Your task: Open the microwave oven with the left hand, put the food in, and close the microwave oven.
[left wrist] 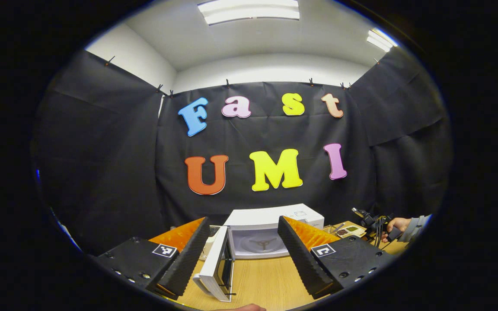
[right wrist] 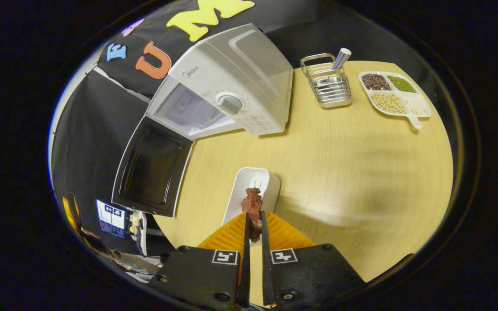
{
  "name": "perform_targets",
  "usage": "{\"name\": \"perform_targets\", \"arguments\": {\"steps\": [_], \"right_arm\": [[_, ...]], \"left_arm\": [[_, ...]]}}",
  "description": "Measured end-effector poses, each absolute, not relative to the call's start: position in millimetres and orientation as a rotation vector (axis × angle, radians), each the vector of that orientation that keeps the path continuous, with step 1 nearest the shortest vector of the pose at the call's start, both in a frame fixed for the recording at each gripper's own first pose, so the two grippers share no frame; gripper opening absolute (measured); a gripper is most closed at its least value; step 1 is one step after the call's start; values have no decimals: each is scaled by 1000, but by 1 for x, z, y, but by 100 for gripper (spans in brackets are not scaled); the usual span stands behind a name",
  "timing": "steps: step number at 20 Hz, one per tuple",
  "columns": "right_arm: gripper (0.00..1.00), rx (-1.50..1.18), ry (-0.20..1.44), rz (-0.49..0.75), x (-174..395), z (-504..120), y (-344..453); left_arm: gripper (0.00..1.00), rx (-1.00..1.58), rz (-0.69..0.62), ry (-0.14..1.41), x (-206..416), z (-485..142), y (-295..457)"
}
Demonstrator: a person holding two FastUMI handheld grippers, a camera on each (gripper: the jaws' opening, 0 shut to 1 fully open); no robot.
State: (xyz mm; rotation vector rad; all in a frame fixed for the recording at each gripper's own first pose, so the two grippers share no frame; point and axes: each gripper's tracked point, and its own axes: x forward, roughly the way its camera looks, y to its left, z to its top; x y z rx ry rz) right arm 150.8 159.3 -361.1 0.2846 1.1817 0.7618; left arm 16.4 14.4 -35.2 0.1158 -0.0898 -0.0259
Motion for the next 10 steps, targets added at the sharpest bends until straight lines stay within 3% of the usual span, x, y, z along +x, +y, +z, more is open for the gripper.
{"name": "perform_targets", "arguments": {"steps": [1, 8, 9, 10], "right_arm": [[13, 252, 1159, 760, 148, -357, 160], [13, -31, 937, 670, 117, -320, 168], [13, -49, 907, 672, 112, -313, 174], [5, -73, 875, 672, 105, -307, 181]], "left_arm": [[96, 115, -29, -88, 16, -36, 15], [96, 86, -32, -77, 19, -47, 26], [88, 84, -30, -70, 20, -50, 28], [87, 84, -29, -64, 21, -53, 31]]}}
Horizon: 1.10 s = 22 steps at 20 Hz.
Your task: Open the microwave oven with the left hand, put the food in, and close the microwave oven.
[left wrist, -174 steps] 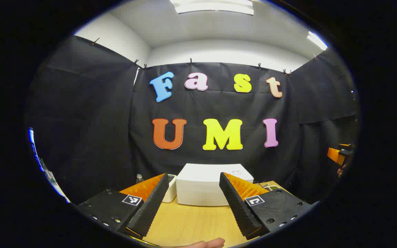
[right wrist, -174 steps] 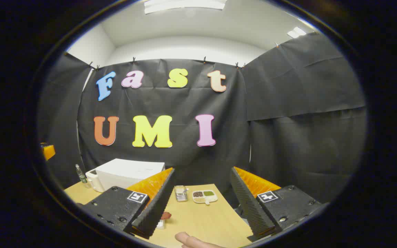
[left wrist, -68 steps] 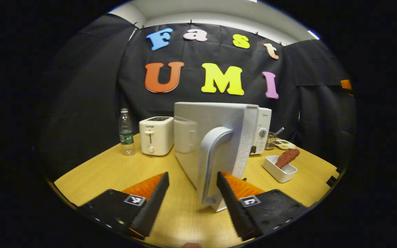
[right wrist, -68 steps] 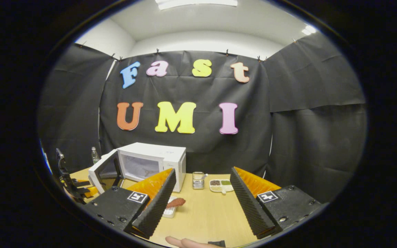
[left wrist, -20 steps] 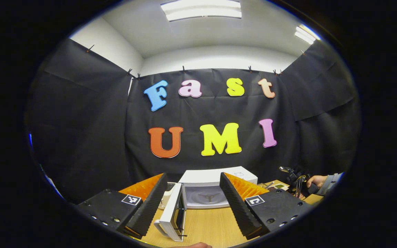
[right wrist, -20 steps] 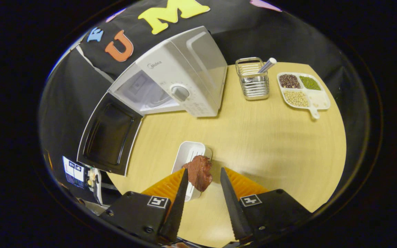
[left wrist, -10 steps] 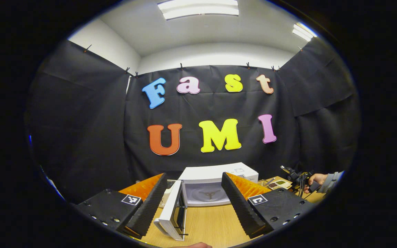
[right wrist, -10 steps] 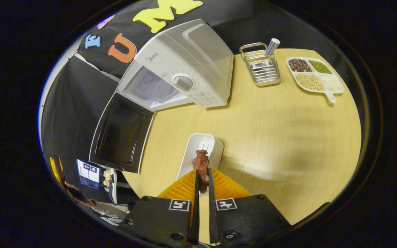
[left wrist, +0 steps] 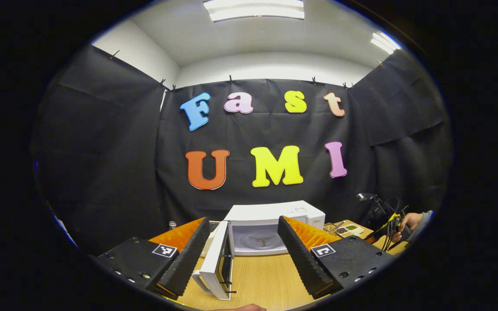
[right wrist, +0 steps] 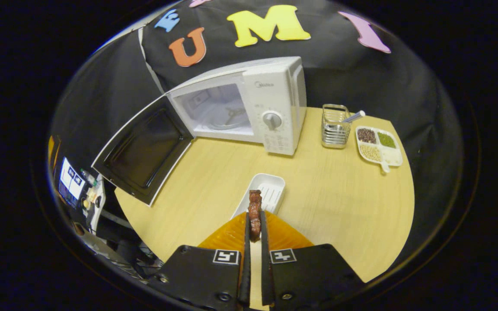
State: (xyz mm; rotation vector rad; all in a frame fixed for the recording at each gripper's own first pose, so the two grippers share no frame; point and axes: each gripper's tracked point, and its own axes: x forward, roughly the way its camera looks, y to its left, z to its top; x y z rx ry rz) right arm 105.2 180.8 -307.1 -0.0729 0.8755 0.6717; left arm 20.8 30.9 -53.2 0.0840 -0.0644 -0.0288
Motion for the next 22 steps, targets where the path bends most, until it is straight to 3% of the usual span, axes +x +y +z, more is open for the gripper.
{"name": "perform_targets", "arguments": {"steps": [1, 3, 4, 5, 6, 9, 10, 11, 14, 15, 19, 20, 22], "right_arm": [[5, -104, 847, 671, 101, -303, 187], [3, -163, 775, 650, 99, -294, 197], [2, -184, 735, 642, 99, -290, 205], [10, -196, 697, 636, 100, -284, 211], [2, -191, 665, 634, 100, -278, 220], [2, -144, 570, 611, 110, -261, 250], [10, -135, 532, 592, 117, -256, 259], [2, -125, 492, 569, 126, -252, 269], [2, -83, 393, 524, 147, -245, 308], [10, -59, 374, 512, 154, -245, 323], [10, 56, 345, 463, 189, -257, 378], [2, 94, 359, 450, 197, -264, 392], [2, 157, 356, 413, 221, -272, 415]], "left_arm": [[96, 86, -29, -67, 23, -56, 32], [96, 90, -8, -65, 27, -60, 41], [87, 85, 1, -53, 27, -66, 46], [87, 78, 5, -40, 26, -69, 50], [97, 71, 10, -30, 26, -72, 53], [96, 66, 32, -16, 21, -77, 66], [96, 65, 34, -22, 19, -78, 68], [96, 64, 38, -24, 17, -77, 71], [97, 49, 52, -21, 10, -79, 84], [97, 43, 55, -23, 8, -78, 87], [96, 32, 66, -37, -3, -72, 97], [97, 32, 72, -45, -7, -70, 99], [96, 27, 74, -59, -12, -63, 102]]}}
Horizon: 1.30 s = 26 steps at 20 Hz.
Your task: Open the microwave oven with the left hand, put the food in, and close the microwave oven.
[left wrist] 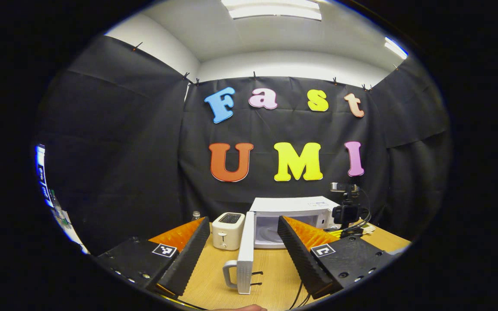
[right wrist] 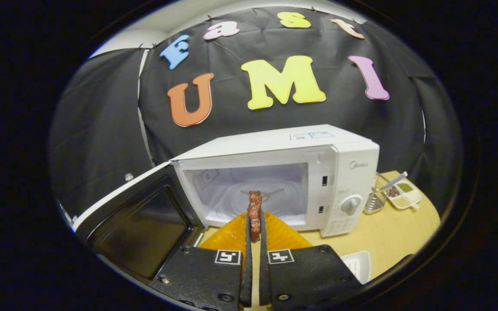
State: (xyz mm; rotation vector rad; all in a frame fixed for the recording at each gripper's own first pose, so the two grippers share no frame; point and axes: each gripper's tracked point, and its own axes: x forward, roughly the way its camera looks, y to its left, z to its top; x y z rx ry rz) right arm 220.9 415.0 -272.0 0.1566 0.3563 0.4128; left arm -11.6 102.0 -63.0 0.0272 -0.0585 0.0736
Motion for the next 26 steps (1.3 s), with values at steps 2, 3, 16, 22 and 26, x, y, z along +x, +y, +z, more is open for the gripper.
{"name": "perform_targets", "arguments": {"steps": [2, 3, 16, 22, 26], "right_arm": [[10, 222, 342, 333, 250, -285, 428], [1, 261, 348, 289, 262, -294, 434], [11, 612, 369, 54, 337, -368, 477], [11, 577, 363, 84, 345, -379, 497], [12, 551, 341, 109, 353, -379, 498]], "left_arm": [[95, 21, 75, -87, -14, -58, 105], [94, 15, 70, -102, -17, -55, 104], [94, 31, 39, -75, -14, -77, 107], [94, 34, 14, -47, -3, -95, 102], [94, 28, 4, -31, 4, -104, 99]]}}
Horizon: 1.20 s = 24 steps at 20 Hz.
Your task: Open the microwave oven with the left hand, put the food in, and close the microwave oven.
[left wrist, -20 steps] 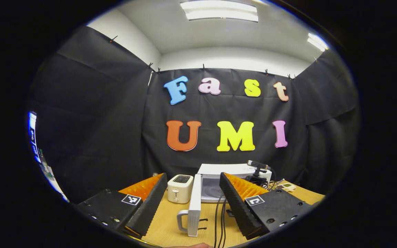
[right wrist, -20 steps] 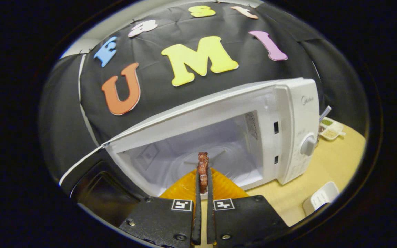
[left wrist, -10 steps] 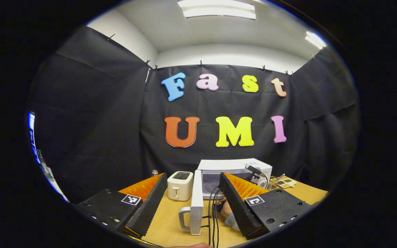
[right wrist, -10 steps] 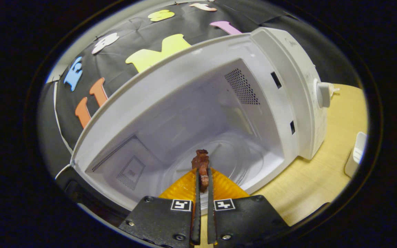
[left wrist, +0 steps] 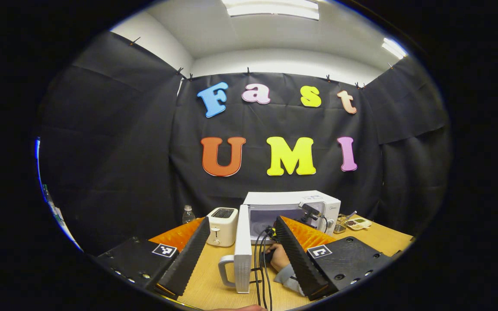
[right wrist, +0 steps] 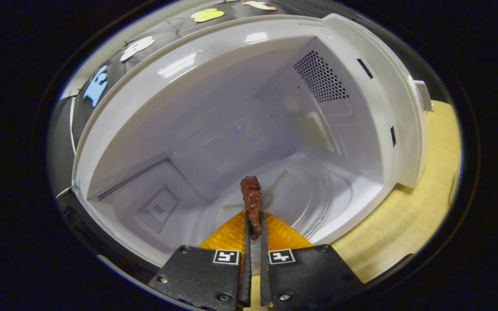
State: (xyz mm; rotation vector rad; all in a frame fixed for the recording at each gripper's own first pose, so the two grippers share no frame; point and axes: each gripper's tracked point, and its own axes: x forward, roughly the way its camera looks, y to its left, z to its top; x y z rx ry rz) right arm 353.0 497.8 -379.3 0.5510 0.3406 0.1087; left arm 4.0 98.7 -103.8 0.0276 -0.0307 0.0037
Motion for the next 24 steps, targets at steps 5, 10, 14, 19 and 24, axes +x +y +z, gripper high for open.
{"name": "perform_targets", "arguments": {"steps": [5, 10, 14, 19, 24], "right_arm": [[33, 441, 320, 110, 354, -380, 494], [77, 300, 331, 113, 345, -378, 497], [86, 202, 380, 171, 341, -382, 502], [93, 60, 538, 305, 321, -385, 508], [93, 47, 680, 363, 291, -377, 489]], "left_arm": [[94, 41, -2, -11, 6, -114, 96], [93, 46, 17, -6, 2, -117, 100], [93, 40, 51, -6, -4, -119, 114], [93, 23, 80, 4, -11, -125, 129], [94, -16, 88, 17, -23, -132, 140]]}}
